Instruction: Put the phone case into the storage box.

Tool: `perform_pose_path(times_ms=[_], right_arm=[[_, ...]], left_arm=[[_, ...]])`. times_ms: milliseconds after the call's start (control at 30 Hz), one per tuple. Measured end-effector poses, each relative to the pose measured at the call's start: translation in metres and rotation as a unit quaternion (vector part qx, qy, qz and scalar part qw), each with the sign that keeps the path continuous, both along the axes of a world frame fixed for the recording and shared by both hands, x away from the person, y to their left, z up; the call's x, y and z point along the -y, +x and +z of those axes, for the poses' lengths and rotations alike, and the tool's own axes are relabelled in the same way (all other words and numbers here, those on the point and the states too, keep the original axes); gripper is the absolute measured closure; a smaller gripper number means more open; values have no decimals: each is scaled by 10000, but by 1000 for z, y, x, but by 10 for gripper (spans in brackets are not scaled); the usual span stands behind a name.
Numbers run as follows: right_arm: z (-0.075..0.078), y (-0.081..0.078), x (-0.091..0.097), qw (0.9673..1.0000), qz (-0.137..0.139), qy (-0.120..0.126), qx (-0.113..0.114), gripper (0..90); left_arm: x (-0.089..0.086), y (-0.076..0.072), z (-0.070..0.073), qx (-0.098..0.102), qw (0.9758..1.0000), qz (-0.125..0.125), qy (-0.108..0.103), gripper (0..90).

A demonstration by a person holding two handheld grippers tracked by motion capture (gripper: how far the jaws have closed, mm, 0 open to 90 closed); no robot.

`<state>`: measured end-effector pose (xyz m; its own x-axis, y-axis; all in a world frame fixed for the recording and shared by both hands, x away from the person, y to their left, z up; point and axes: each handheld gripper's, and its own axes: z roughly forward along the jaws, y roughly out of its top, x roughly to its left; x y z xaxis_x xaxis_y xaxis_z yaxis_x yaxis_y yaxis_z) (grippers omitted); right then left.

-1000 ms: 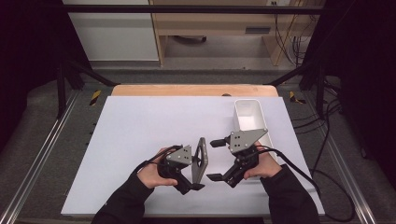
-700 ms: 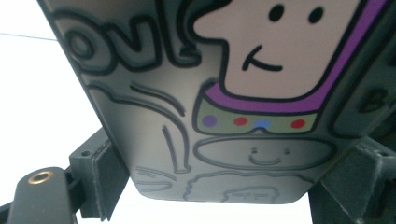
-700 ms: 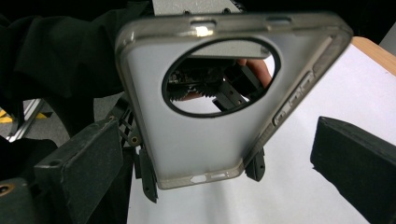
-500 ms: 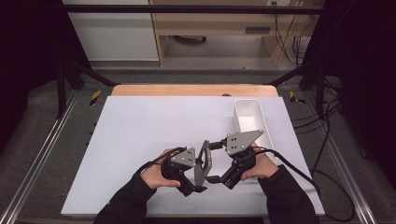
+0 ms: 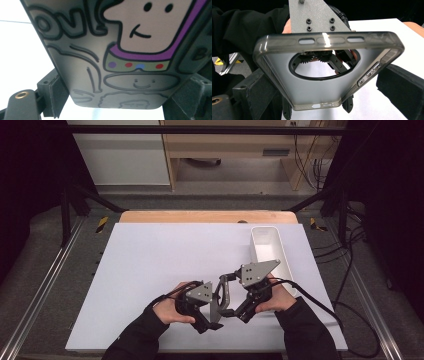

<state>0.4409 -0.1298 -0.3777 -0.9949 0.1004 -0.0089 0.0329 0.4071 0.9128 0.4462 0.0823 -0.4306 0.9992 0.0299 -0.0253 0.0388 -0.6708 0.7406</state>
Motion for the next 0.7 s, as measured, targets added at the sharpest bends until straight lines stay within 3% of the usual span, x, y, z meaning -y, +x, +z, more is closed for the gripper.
perform_pose_path(times_ms=[200,700], right_arm=[[0,-1,0,9999,113,26,27,103],[-2,0,-1,9999,124,75,42,115]], left_arm=[[0,0,0,42,10000,-9,-12,114],[0,0,-2,91,10000,21,-12,112]])
